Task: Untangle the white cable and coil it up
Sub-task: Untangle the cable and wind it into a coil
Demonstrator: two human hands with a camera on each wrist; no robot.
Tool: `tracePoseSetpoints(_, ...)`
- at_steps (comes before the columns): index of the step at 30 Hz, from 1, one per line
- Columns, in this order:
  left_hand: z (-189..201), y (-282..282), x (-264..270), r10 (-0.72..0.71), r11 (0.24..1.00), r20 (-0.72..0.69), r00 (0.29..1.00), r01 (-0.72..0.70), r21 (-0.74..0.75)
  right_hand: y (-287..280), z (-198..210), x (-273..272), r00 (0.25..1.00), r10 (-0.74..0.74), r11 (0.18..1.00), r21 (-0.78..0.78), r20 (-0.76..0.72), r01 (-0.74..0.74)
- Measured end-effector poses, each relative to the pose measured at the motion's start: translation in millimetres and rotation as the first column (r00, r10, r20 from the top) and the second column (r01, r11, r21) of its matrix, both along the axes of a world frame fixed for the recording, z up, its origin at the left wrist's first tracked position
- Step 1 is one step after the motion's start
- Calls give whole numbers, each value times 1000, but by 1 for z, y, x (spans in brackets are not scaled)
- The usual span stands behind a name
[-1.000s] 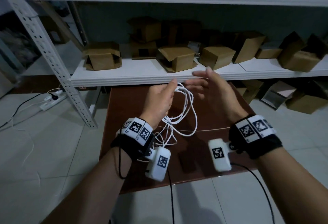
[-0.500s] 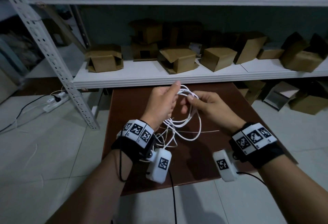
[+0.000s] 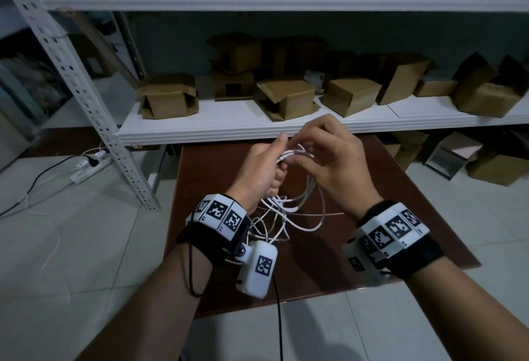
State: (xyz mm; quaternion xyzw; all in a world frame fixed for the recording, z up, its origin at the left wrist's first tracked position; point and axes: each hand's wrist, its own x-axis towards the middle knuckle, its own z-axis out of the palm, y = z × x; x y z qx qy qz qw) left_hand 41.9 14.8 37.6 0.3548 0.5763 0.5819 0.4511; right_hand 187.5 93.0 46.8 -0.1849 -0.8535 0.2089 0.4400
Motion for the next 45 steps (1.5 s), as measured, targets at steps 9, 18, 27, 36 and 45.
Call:
tracePoseSetpoints(9, 3, -2, 8, 9, 999, -7, 1000, -9, -42, 3, 11, 3, 959, -108, 927, 376, 263, 1)
tracePoseSetpoints(18, 4, -2, 4, -25, 998, 106, 994, 31, -59, -4, 12, 8, 956, -146, 900, 435, 256, 21)
tracePoseSetpoints(27, 7, -5, 1, -102, 991, 194, 976, 117, -69, 4, 7, 12, 946, -165, 921, 388, 279, 46)
tracePoseSetpoints(36, 7, -4, 5, -88, 988, 40, 995, 92, -121, -3, 7, 0, 996, 28, 920, -391, 87, 8)
tracePoseSetpoints(45, 4, -3, 5, -142, 981, -2, 990, 141, -131, -7, 1, -9, 990, -41, 548, -832, -133, -89)
